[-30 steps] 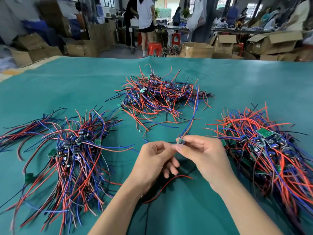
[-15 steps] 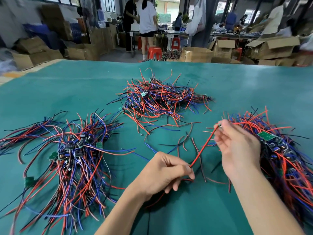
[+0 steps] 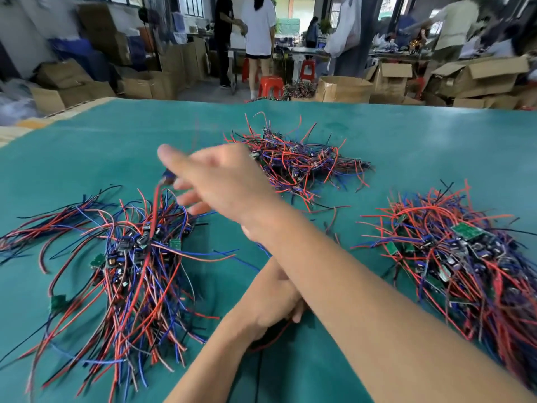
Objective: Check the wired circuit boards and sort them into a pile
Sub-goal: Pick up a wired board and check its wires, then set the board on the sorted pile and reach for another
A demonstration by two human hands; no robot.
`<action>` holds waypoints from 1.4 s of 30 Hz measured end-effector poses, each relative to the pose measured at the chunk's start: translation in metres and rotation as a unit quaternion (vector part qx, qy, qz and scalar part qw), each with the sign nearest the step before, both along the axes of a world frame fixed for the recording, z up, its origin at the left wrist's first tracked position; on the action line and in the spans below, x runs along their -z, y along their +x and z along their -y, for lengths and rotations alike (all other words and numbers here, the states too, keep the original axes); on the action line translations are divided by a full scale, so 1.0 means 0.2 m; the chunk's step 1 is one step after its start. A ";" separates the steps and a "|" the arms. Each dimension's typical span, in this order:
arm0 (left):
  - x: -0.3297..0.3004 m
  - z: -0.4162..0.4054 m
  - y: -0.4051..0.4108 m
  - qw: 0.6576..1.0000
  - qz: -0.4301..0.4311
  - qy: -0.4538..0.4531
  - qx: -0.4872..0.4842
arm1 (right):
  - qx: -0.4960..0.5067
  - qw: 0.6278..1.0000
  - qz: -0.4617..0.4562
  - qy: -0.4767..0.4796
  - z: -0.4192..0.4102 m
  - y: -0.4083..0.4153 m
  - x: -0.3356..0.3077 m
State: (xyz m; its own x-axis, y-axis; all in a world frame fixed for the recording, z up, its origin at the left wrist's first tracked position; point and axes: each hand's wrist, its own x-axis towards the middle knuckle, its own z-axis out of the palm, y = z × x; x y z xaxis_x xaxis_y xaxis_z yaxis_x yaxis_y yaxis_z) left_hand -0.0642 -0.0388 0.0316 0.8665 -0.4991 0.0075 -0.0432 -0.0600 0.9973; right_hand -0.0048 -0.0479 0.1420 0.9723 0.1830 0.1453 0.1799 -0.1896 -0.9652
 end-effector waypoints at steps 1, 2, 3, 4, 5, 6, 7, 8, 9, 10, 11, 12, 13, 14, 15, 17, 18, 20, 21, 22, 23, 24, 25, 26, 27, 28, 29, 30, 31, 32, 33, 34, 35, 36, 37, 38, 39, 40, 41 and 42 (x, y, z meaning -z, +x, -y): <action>0.00 0.00 0.00 1.000 0.000 0.002 0.003 | 0.007 0.993 0.024 -0.116 -0.02 0.05 0.03; 0.00 0.00 0.01 1.000 0.001 0.005 0.014 | 0.023 0.975 0.044 -0.215 -0.01 0.11 0.07; 0.01 0.01 0.01 1.000 -0.002 0.005 0.025 | 0.047 0.954 0.058 -0.290 0.04 0.17 0.11; 0.01 0.01 0.02 0.999 -0.008 0.002 0.031 | 0.075 0.936 0.058 -0.340 0.11 0.23 0.16; 0.01 0.02 0.03 0.999 -0.015 -0.004 0.033 | 0.108 0.920 0.045 -0.375 0.19 0.28 0.20; 0.02 0.02 0.04 0.999 -0.023 -0.010 0.031 | 0.142 0.902 0.031 -0.407 0.29 0.32 0.24; 0.03 0.02 0.05 0.999 -0.027 -0.013 0.028 | 0.179 0.881 0.021 -0.437 0.38 0.36 0.28; 0.04 0.01 0.05 0.999 -0.028 -0.013 0.026 | 0.209 0.859 0.016 -0.467 0.47 0.38 0.32; 0.05 0.01 0.05 0.999 -0.026 -0.012 0.026 | 0.232 0.841 0.019 -0.489 0.55 0.40 0.36; 0.05 0.01 0.05 0.999 -0.025 -0.012 0.026 | 0.244 0.828 0.023 -0.504 0.62 0.41 0.40; 0.05 0.01 0.06 0.999 -0.023 -0.012 0.026 | 0.247 0.826 0.020 -0.507 0.68 0.42 0.43; 0.05 0.01 0.06 0.999 -0.022 -0.010 0.025 | 0.247 0.829 0.014 -0.502 0.71 0.43 0.46; 0.05 0.01 0.06 0.999 -0.023 -0.008 0.025 | 0.252 0.831 0.011 -0.495 0.74 0.43 0.48; 0.05 0.01 0.06 0.999 -0.024 -0.007 0.025 | 0.263 0.829 0.012 -0.493 0.76 0.44 0.49; 0.05 0.01 0.06 0.999 -0.024 -0.007 0.025 | 0.275 0.823 0.011 -0.497 0.76 0.45 0.49; 0.06 0.01 0.07 0.999 -0.025 -0.008 0.026 | 0.280 0.814 0.001 -0.509 0.76 0.46 0.50; 0.06 0.00 0.07 0.999 -0.027 -0.008 0.025 | 0.279 0.812 0.002 -0.513 0.76 0.47 0.50; 0.06 0.00 0.07 0.999 -0.030 -0.009 0.023 | 0.295 0.816 0.003 -0.497 0.78 0.47 0.49; 0.06 0.00 0.07 0.999 -0.032 -0.010 0.022 | 0.311 0.822 -0.001 -0.477 0.79 0.46 0.47; 0.07 0.00 0.07 0.999 -0.034 -0.012 0.021 | 0.331 0.826 -0.004 -0.455 0.81 0.45 0.45; 0.07 0.00 0.07 0.999 -0.035 -0.014 0.021 | 0.351 0.830 -0.006 -0.433 0.84 0.43 0.43; 0.07 0.00 0.08 0.999 -0.036 -0.014 0.021 | 0.363 0.836 -0.010 -0.413 0.86 0.40 0.41; 0.07 0.00 0.08 0.999 -0.038 -0.013 0.020 | 0.367 0.844 -0.018 -0.390 0.88 0.38 0.39; 0.07 0.01 0.08 0.999 -0.042 -0.015 0.018 | 0.372 0.855 -0.024 -0.362 0.90 0.34 0.36; 0.07 0.01 0.08 0.998 -0.049 -0.024 0.011 | 0.376 0.867 -0.027 -0.326 0.92 0.29 0.34; 0.08 0.01 0.08 0.997 -0.060 -0.041 0.000 | 0.374 0.886 -0.030 -0.274 0.92 0.24 0.32; 0.08 0.02 0.08 0.995 -0.073 -0.063 -0.013 | 0.363 0.910 -0.030 -0.200 0.91 0.17 0.30; 0.08 0.02 0.08 0.992 -0.085 -0.087 -0.028 | 0.351 0.927 -0.021 -0.132 0.90 0.09 0.30; 0.08 0.02 0.09 0.988 -0.098 -0.109 -0.041 | 0.339 0.936 -0.005 -0.091 0.88 0.00 0.29; 0.08 0.03 0.09 0.984 -0.110 -0.132 -0.050 | 0.318 0.944 0.016 -0.083 0.86 -0.09 0.30; 0.08 0.03 0.10 0.979 -0.123 -0.154 -0.058 | 0.286 0.951 0.041 -0.107 0.83 -0.18 0.32; 0.08 0.02 0.11 0.973 -0.134 -0.174 -0.065 | 0.247 0.956 0.065 -0.146 0.79 -0.27 0.34; 0.08 0.02 0.12 0.968 -0.145 -0.194 -0.072 | 0.206 0.958 0.087 -0.176 0.75 -0.34 0.36; 0.08 0.02 0.12 0.962 -0.156 -0.210 -0.081 | 0.174 0.961 0.097 -0.191 0.71 -0.39 0.39; 0.09 0.02 0.13 0.958 -0.165 -0.218 -0.089 | 0.149 0.966 0.089 -0.190 0.69 -0.42 0.43; 0.09 0.02 0.13 0.957 -0.169 -0.217 -0.095 | 0.132 0.971 0.069 -0.184 0.68 -0.45 0.47; 0.10 0.01 0.13 0.958 -0.169 -0.210 -0.098 | 0.116 0.975 0.049 -0.181 0.67 -0.45 0.49; 0.10 0.01 0.13 0.959 -0.169 -0.204 -0.098 | 0.097 0.977 0.033 -0.185 0.68 -0.45 0.51; 0.10 0.00 0.13 0.959 -0.170 -0.204 -0.095 | 0.077 0.978 0.023 -0.191 0.69 -0.45 0.52; 0.10 0.00 0.13 0.959 -0.172 -0.206 -0.090 | 0.060 0.980 0.018 -0.188 0.70 -0.44 0.52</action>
